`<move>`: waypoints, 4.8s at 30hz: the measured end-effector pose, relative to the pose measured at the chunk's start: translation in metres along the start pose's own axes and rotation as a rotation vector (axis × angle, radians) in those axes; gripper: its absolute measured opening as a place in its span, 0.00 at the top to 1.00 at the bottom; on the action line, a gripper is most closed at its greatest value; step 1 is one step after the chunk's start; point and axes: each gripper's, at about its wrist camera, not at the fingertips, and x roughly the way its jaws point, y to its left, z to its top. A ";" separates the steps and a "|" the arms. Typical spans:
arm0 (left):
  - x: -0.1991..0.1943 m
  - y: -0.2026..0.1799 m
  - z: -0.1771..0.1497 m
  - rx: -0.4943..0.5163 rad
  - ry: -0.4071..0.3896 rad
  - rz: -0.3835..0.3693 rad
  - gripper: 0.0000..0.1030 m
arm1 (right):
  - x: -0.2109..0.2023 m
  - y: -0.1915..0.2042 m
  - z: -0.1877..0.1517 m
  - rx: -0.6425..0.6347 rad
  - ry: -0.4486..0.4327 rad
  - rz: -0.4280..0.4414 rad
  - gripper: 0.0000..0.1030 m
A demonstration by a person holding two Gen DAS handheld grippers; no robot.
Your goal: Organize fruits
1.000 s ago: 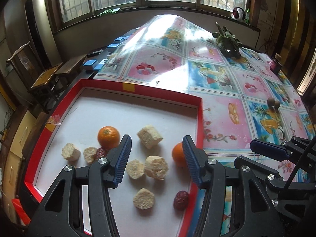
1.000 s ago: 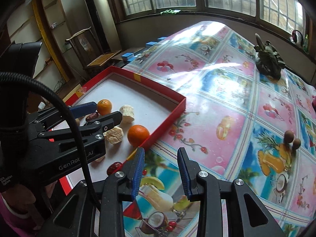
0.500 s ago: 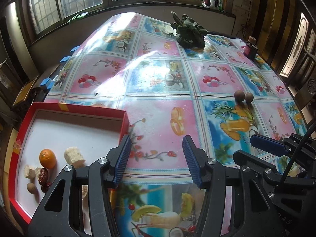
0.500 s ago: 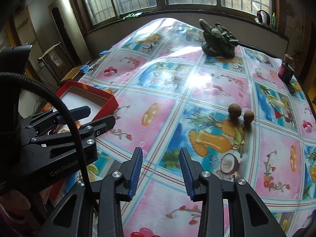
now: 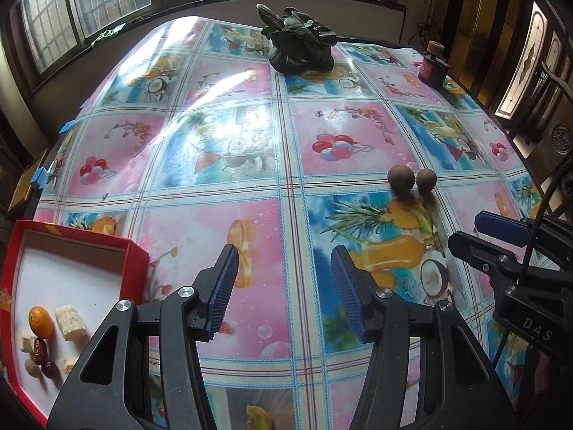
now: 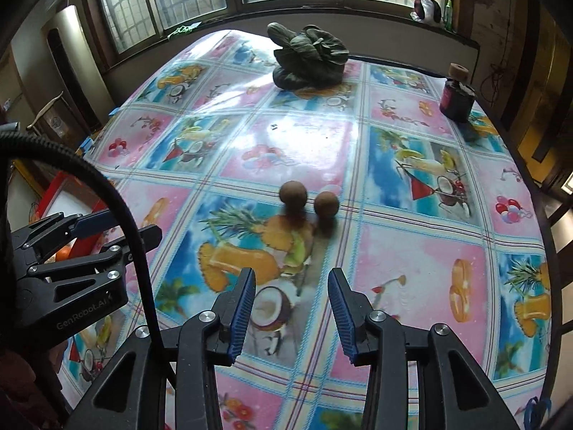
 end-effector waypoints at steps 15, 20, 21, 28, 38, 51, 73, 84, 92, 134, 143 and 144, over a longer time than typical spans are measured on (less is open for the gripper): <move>0.021 -0.016 0.028 0.025 0.019 -0.035 0.48 | 0.060 -0.020 0.054 -0.128 0.054 0.005 0.71; 0.029 -0.029 0.039 0.052 0.015 -0.070 0.48 | 0.058 -0.025 0.052 -0.125 0.062 0.017 0.80; 0.031 -0.032 0.041 0.055 0.014 -0.081 0.48 | 0.055 -0.027 0.050 -0.122 0.060 0.010 0.80; 0.047 -0.053 0.055 0.093 0.023 -0.148 0.48 | 0.041 -0.044 0.036 -0.098 0.081 -0.052 0.80; 0.067 -0.067 0.066 0.072 0.038 -0.202 0.57 | 0.039 -0.050 0.031 -0.085 0.093 -0.047 0.79; 0.032 -0.034 0.029 0.068 0.033 -0.136 0.77 | 0.016 -0.016 0.028 -0.102 0.061 -0.008 0.80; -0.066 0.099 -0.072 -0.079 -0.069 0.108 0.77 | -0.011 0.147 -0.012 -0.200 -0.013 0.210 0.80; -0.084 0.155 -0.099 -0.171 -0.087 0.191 0.76 | -0.004 0.210 -0.021 -0.285 -0.002 0.289 0.80; -0.091 0.185 -0.115 -0.229 -0.066 0.182 0.76 | -0.002 0.240 -0.019 -0.336 0.004 0.319 0.80; -0.094 0.206 -0.140 -0.318 -0.094 0.228 0.37 | 0.007 0.276 -0.037 -0.361 -0.007 0.362 0.70; -0.107 0.200 -0.143 -0.342 -0.117 0.280 0.30 | -0.006 0.260 -0.044 -0.257 -0.105 0.308 0.61; -0.108 0.199 -0.143 -0.338 -0.121 0.294 0.30 | -0.007 0.260 -0.045 -0.255 -0.116 0.301 0.60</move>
